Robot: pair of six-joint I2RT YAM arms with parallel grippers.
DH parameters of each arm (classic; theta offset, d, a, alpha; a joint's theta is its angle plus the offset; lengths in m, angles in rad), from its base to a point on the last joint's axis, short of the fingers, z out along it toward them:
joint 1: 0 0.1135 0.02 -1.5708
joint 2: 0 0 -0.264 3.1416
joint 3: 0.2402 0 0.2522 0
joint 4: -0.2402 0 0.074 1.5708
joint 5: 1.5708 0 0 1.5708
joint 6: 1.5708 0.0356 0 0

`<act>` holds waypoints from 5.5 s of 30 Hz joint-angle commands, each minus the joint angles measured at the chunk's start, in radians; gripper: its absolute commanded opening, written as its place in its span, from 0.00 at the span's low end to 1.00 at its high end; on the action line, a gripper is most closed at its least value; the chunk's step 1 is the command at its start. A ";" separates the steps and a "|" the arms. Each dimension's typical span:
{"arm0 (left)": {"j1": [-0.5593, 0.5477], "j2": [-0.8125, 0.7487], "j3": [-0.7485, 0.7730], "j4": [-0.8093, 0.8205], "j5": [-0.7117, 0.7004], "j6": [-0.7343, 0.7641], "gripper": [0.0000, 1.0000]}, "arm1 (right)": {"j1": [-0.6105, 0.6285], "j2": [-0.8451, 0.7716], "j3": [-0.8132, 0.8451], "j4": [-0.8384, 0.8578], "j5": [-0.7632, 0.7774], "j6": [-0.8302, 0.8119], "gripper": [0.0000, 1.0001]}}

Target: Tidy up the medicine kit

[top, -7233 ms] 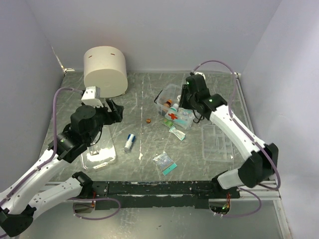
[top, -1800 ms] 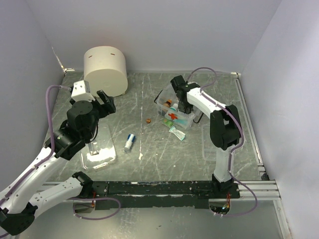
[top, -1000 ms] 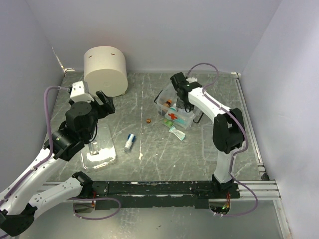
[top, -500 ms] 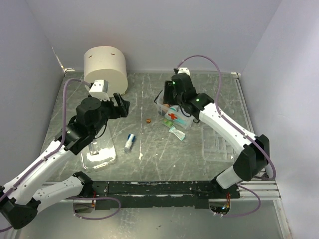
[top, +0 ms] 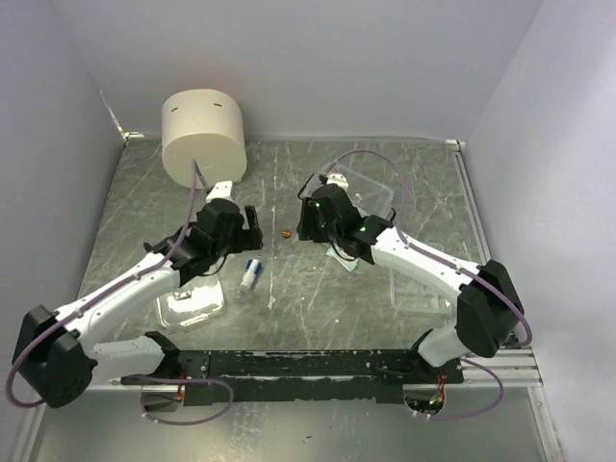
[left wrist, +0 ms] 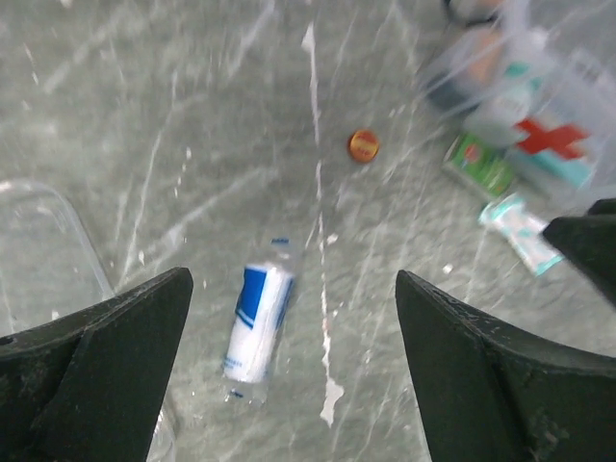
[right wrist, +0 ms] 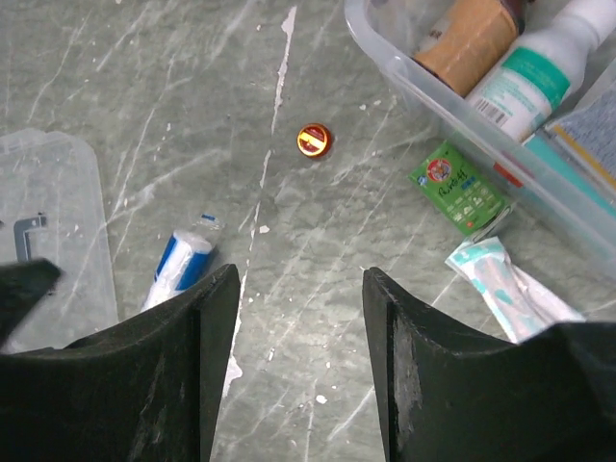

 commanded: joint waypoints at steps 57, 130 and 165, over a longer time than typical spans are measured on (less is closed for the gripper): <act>0.021 0.108 0.034 0.174 0.478 -0.372 0.37 | 0.033 -0.081 -0.347 0.719 -0.353 0.161 0.28; 0.022 -0.266 0.056 0.142 0.161 0.232 0.75 | -0.407 0.261 0.486 -0.195 -0.307 -1.216 0.12; 0.022 -0.205 0.065 0.118 0.136 0.222 0.74 | -0.382 0.717 0.726 -0.321 -0.067 -1.319 0.24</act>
